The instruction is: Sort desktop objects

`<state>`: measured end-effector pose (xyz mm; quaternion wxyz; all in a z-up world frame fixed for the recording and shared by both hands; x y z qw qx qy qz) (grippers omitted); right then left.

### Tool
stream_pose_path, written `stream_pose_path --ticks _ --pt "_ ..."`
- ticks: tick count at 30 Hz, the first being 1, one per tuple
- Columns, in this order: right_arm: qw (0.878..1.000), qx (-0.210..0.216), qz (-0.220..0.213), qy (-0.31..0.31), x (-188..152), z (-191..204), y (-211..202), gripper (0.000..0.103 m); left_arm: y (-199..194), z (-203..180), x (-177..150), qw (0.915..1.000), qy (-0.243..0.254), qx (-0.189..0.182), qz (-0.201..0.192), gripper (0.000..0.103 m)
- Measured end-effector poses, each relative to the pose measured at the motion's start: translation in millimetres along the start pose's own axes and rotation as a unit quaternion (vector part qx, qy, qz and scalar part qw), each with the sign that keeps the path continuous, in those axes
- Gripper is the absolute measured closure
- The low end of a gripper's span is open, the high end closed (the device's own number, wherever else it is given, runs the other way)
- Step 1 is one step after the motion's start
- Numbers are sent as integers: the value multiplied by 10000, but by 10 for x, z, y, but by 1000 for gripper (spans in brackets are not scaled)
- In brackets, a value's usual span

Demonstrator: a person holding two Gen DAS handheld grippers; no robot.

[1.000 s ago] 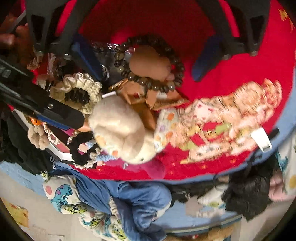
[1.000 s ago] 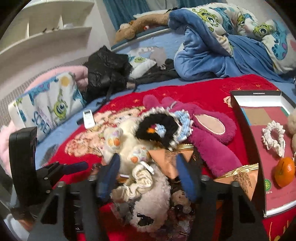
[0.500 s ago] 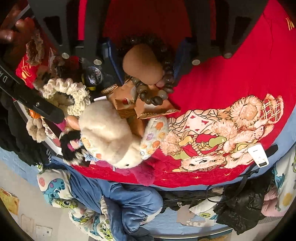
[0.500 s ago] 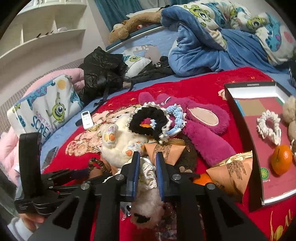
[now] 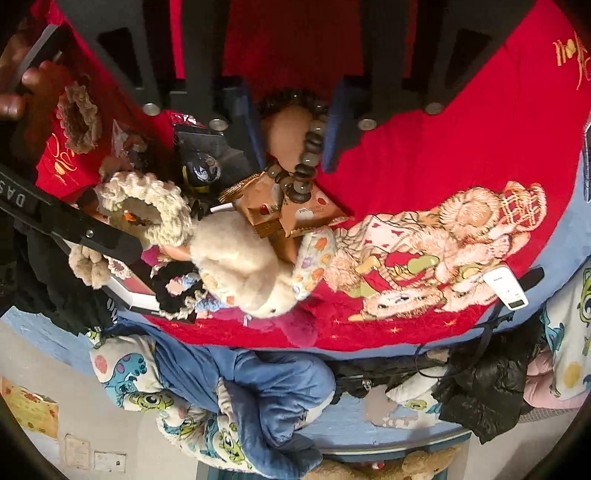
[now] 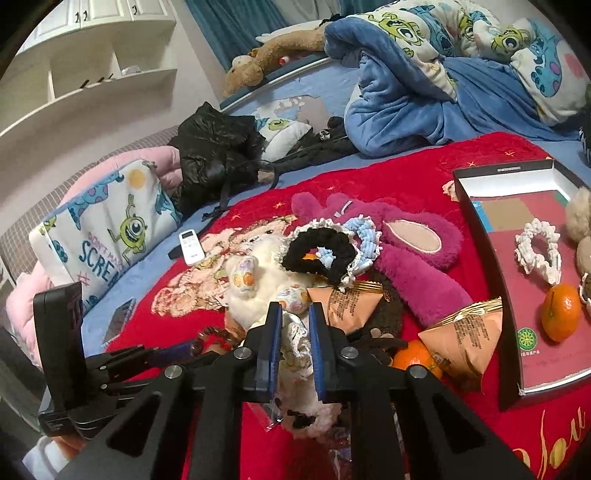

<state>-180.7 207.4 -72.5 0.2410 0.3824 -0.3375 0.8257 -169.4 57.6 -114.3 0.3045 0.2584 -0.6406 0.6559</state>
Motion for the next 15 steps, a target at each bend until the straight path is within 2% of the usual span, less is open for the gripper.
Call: stream_pose_path --ticks 2,10,15 --pt "10000 1 -23 -7 2 12 -22 88 -55 23 4 10000 -20 -65 -32 92" --pt "9999 140 33 66 -39 57 -20 89 -116 70 -58 9999 98 -40 -54 92" --pt "9994 287 214 5 -127 133 24 86 -120 90 -92 9999 86 -110 -25 92"
Point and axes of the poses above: each gripper's, at about its wrist camera, not at the fingertips, and y roughly the way its jaws point, z to its left, x to its top, the point moved 9 cm from there along y, roughly the way its jaws point, and after that the axes turned 14 degrees about x, right-handed, at the moved point
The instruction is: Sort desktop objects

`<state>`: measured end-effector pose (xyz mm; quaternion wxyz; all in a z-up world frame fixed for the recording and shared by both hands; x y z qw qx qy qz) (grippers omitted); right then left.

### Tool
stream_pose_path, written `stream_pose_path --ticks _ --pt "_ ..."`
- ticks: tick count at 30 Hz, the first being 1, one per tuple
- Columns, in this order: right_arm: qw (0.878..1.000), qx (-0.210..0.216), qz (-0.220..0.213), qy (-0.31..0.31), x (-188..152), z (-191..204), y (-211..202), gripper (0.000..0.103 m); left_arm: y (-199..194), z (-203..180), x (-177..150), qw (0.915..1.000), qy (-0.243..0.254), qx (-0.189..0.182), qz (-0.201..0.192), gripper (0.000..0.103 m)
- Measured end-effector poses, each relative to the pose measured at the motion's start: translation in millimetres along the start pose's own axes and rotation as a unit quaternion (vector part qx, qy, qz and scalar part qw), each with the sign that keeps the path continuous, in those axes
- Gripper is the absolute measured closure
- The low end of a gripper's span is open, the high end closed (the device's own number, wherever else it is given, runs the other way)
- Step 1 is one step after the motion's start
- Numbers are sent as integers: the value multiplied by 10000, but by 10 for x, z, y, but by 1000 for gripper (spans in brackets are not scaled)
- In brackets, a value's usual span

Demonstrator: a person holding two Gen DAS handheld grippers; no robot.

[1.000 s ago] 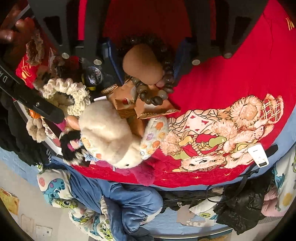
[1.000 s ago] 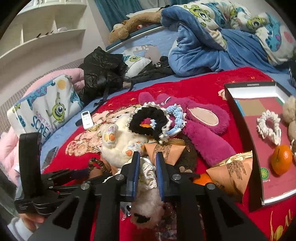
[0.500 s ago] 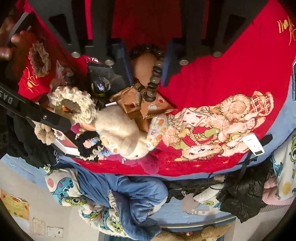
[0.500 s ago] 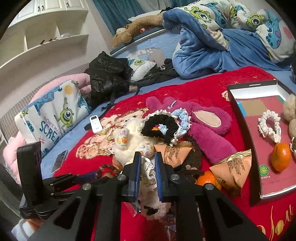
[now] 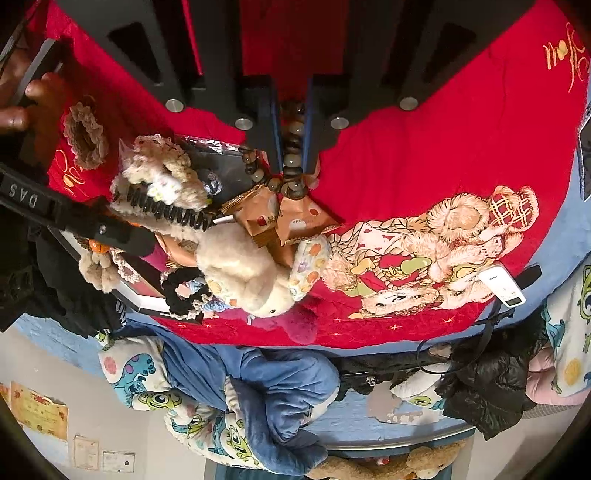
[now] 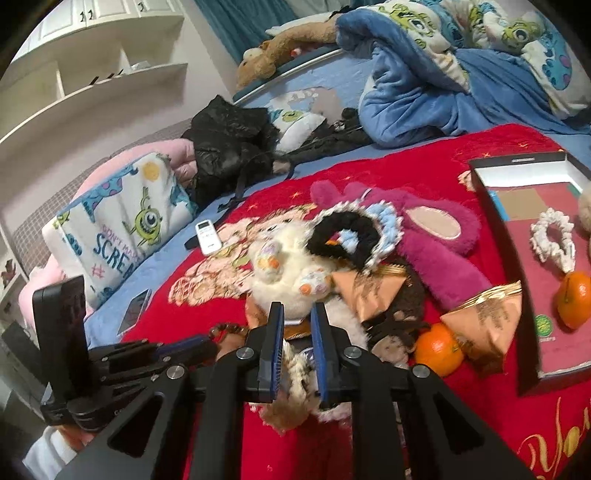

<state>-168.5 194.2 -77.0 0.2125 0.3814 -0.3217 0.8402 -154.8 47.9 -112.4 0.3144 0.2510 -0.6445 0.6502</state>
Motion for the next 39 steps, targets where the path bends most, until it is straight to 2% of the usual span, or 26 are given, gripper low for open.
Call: stream_pose_path --ticks 3,8,12,14,21,24,28,30,39 --pt "9998 14 150 -92 -65 47 62 85 3 9 -24 10000 -8 -47 16 92" --pt "9987 132 384 -321 -164 195 144 76 15 50 -47 9998 -147 -102 34 92" --pt "9954 25 660 -690 -292 319 229 66 8 42 -58 9998 -173 -49 4 92" --pt "9945 -43 756 -728 -335 319 271 66 1 34 -62 9999 -148 -19 -22 92" --pt "9917 -139 1154 -550 -507 233 377 72 3 64 -85 9996 -266 98 -55 92" --pt "9889 -319 1311 -627 -578 212 424 75 5 100 -93 9994 -319 154 -61 92" --pt "9861 -502 1466 -603 -653 140 477 86 13 123 -103 9992 -396 109 -28 92" --pt "9853 -404 1566 -554 -694 131 507 86 15 113 -104 9992 -387 82 -18 92" --pt "9860 -419 1556 -437 -699 113 479 90 -5 74 -101 9994 -234 250 -30 92"
Point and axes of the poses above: each gripper's, at about its wrist camera, not at the fingertips, and y roughly the way its jaws point, z to its left, x to its top, the point moved 9 cm from there along y, roughly the way its jaws point, and after that the axes turned 14 degrees about x, right-handed, at the moved point
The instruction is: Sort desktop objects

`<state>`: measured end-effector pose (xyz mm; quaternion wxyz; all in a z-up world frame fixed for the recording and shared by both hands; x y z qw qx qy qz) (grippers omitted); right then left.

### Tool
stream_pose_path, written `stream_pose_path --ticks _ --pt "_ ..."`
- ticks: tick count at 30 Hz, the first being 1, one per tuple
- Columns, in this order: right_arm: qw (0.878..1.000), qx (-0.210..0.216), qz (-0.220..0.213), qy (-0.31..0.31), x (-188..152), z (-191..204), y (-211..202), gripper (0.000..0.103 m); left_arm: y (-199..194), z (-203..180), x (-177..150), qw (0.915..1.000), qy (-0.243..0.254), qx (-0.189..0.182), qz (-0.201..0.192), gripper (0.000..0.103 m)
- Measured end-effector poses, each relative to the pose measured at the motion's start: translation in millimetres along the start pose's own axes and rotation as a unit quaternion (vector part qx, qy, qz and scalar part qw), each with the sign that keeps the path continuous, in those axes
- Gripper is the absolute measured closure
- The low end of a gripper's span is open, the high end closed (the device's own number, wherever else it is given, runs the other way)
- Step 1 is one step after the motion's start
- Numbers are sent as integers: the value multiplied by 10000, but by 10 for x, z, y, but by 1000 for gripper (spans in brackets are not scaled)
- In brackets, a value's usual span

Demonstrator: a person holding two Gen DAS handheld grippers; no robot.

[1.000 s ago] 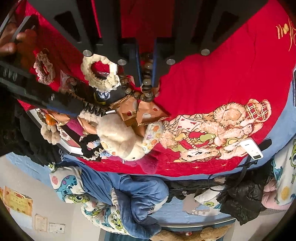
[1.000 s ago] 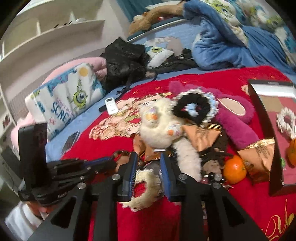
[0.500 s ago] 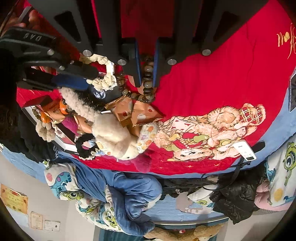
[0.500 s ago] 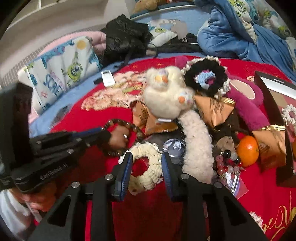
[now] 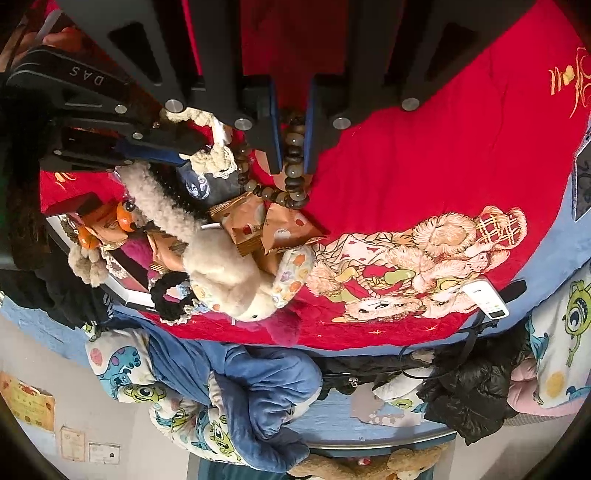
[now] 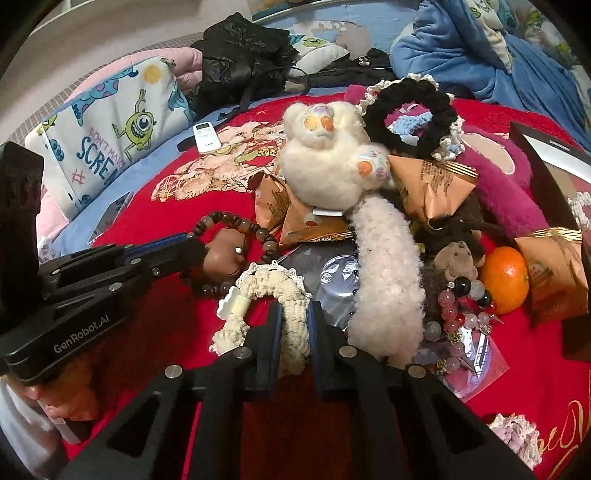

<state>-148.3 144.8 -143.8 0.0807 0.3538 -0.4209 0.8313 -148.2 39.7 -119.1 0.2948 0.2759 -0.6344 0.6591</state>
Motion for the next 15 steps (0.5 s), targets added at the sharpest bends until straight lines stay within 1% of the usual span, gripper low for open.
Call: stream_pose_path --ticks 3,5,9,15 --pt "10000 -19 -53 29 4 18 -29 90 -30 3 -13 10000 2 63 -31 92" --pt "9999 -13 -103 78 17 26 -44 90 -43 -9 -43 10000 24 78 44 92" --pt "9995 211 -112 188 6 66 -86 89 -164 -90 -65 9994 258 212 -115 92" --pt "9992 307 -222 85 33 207 -187 89 -360 -157 -42 9993 245 111 -267 91"
Point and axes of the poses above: each gripper's, at about its wrist camera, not at the fingertips, and y roughly the way its jaws point, z to its left, x to its top, the point moved 9 cm from there along y, roughly the way its jaws point, and after that the axes turned 14 degrees about x, right-handed, at the moved point
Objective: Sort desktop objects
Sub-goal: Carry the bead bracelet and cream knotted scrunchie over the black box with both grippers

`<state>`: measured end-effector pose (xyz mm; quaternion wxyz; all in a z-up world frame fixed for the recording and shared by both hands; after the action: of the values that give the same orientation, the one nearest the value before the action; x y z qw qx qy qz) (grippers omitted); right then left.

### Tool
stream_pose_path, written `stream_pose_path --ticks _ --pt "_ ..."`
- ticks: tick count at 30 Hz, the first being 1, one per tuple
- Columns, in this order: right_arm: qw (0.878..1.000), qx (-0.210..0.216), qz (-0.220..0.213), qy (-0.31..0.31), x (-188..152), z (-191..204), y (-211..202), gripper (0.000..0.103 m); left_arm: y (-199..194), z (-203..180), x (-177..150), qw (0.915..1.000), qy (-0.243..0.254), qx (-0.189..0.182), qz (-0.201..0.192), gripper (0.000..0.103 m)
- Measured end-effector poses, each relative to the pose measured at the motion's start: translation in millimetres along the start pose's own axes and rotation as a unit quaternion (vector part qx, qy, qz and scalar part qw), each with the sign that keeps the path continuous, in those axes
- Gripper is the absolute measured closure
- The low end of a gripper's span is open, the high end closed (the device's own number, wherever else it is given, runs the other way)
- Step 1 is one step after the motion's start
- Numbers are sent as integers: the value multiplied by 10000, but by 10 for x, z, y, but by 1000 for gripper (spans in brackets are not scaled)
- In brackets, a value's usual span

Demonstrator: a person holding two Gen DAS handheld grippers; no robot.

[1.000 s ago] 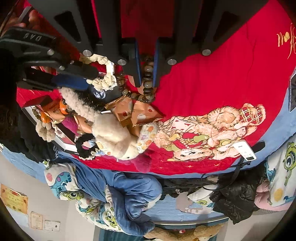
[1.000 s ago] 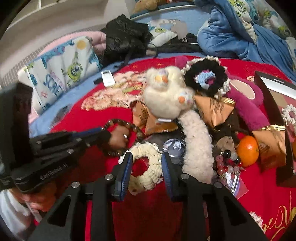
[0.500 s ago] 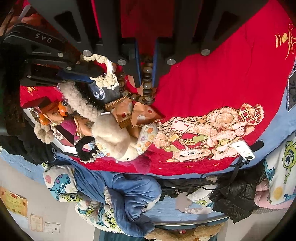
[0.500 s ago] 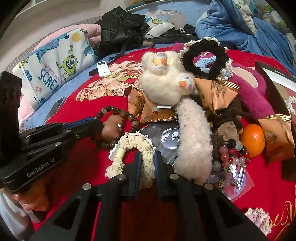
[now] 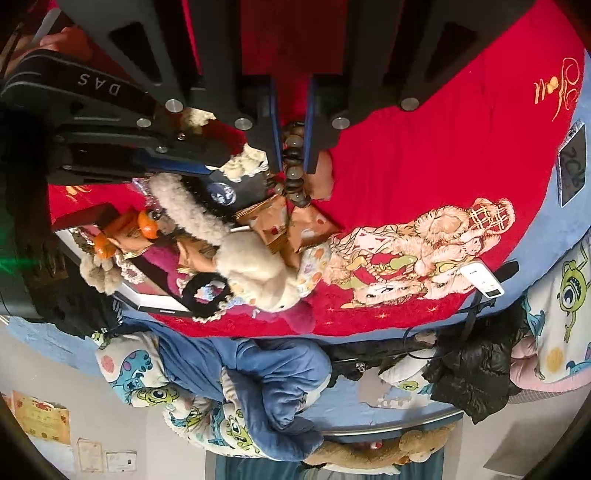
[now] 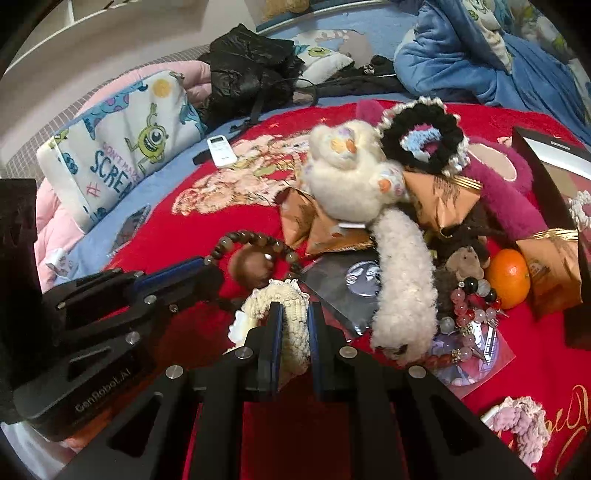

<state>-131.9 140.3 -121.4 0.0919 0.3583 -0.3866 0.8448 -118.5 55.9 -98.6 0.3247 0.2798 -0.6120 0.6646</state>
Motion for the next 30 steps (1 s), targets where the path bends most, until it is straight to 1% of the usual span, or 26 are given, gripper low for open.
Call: stream_pose_path --ticks 8,11,15,17,21,26,27,30 --pt "9997 114 -184 141 68 7 -156 89 -192 -66 79 9999 11 -56 -137 91" --pt "9992 140 -295 224 99 -22 -247 89 -251 -108 121 9998 2 -71 -205 91" --pt "9985 129 -467 245 150 -40 -393 89 -375 -196 183 9994 -13 -182 -296 91" --pt "9979 157 -567 267 177 -42 -471 89 -430 -239 209 9992 -1 -169 -363 91" --pt "9967 178 -735 307 214 -50 -618 89 -545 -358 246 9988 27 -264 -415 91" --pt "9955 165 -866 339 212 -85 -813 88 -743 -565 326 9976 106 -371 -573 91" --pt "9955 160 -870 339 204 -99 -857 88 -779 -638 339 9973 134 -442 -573 91" --pt "9948 56 -953 346 172 -163 -1025 88 -839 -794 353 9967 194 -508 -598 91"
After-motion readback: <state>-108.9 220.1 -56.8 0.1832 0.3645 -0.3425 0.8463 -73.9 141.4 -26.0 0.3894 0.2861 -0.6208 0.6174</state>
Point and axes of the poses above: each gripper's, at about its wrist camera, not at the fingertips, and y roughly the way its jaws point, z to its left, x to its top, the point moved 9 cm from there along y, roughly the way its jaws point, and after that the axes turned 14 degrees about x, right-handed, at the moved point
